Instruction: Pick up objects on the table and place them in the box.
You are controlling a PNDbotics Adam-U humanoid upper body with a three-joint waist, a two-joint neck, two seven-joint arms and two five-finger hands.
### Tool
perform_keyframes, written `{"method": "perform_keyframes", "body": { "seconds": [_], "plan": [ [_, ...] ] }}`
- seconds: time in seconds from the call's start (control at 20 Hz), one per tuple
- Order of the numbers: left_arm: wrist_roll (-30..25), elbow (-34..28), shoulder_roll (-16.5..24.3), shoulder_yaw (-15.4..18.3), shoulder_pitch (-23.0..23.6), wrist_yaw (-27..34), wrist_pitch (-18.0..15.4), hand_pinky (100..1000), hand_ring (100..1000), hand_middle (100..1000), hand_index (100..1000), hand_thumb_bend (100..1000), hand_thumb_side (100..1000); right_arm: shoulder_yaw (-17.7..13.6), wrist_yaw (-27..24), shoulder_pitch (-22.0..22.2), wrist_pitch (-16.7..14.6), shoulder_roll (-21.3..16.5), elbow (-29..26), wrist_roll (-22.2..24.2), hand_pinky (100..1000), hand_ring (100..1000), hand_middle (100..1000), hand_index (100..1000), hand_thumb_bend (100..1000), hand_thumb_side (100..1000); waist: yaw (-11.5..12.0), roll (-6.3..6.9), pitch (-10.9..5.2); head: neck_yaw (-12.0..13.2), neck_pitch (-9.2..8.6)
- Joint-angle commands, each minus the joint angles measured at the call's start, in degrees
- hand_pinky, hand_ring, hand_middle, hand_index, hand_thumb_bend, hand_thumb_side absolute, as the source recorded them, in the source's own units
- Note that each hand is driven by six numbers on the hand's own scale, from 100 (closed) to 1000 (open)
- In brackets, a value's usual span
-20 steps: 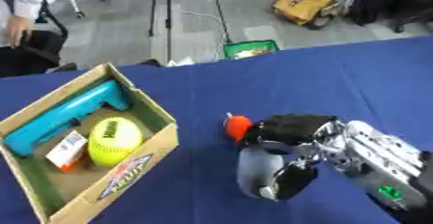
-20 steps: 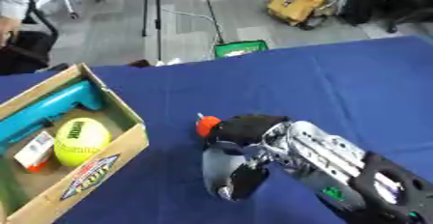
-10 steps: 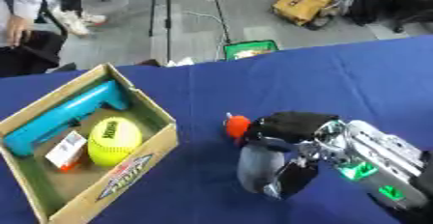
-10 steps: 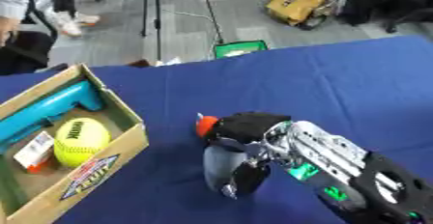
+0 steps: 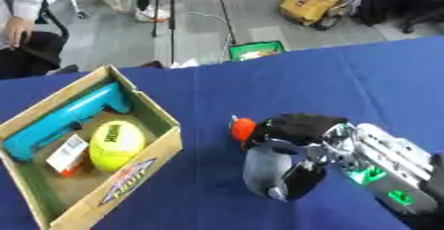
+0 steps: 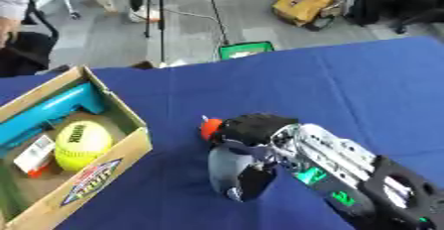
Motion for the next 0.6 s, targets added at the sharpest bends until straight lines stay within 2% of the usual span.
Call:
{"method": "perform_keyframes", "body": {
  "seconds": [0.05, 0.6],
  "plan": [
    [0.0, -0.8, 0.8, 0.4, -0.4, 0.1, 0.1, 1000, 916, 979, 855, 100, 846, -0.6, -0.6, -1.0, 0.5, -1.1, -0.5, -0.2, 272, 661, 741, 656, 227, 271, -0.1, -0.21, -1.22, -0.2, -0.12],
    [-0.1, -0.8, 1.0, 0.4, -0.2, 0.1, 0.2, 1000, 916, 980, 856, 100, 849, -1.1, -1.7, -1.3, 2.0, -1.7, -2.5, 0.1, 238, 640, 679, 600, 114, 241, -0.4, -0.78, -2.31, -0.1, 0.36]
  ]
}}
